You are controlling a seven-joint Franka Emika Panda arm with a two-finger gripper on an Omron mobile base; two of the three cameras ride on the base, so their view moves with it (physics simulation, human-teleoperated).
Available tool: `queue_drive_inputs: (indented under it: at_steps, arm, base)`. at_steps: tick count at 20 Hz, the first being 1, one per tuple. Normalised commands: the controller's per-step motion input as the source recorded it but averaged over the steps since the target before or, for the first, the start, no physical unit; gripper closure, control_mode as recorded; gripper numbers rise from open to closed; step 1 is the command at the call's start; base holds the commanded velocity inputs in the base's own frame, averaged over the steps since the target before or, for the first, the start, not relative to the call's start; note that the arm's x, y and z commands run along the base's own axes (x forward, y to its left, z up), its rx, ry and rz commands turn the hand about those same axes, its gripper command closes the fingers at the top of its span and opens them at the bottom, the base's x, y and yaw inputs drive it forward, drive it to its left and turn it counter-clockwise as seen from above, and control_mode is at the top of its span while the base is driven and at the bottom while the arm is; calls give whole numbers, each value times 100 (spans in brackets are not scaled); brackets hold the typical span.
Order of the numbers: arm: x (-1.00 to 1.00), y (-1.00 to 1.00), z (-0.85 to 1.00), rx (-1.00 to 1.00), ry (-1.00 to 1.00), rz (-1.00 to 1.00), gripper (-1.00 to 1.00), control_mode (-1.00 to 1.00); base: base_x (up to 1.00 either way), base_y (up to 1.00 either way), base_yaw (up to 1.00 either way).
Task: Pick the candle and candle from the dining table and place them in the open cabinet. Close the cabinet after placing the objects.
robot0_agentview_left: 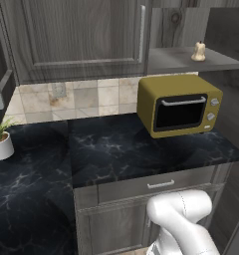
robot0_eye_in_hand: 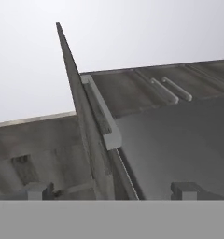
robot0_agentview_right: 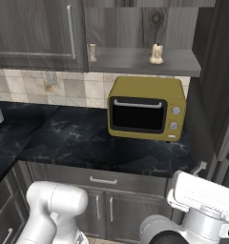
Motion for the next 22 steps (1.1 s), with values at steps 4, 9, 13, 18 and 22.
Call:
queue_drive_inputs:
  at_steps: [4,9,13,18,22]
  arm:
    - [3,0,17,-9,0,0,-100,-100]
    - [7,0,19,-19,0,0,-100,-100]
    - [11,0,23,-20,0,0,-100,-100]
    - [15,0,27,-17,0,0,-100,-100]
    - [10,0,29,-16,0,0,-100,-100]
  base:
    - [0,0,0]
    - [0,0,0]
    - [0,0,0]
    - [0,0,0]
    - [0,0,0]
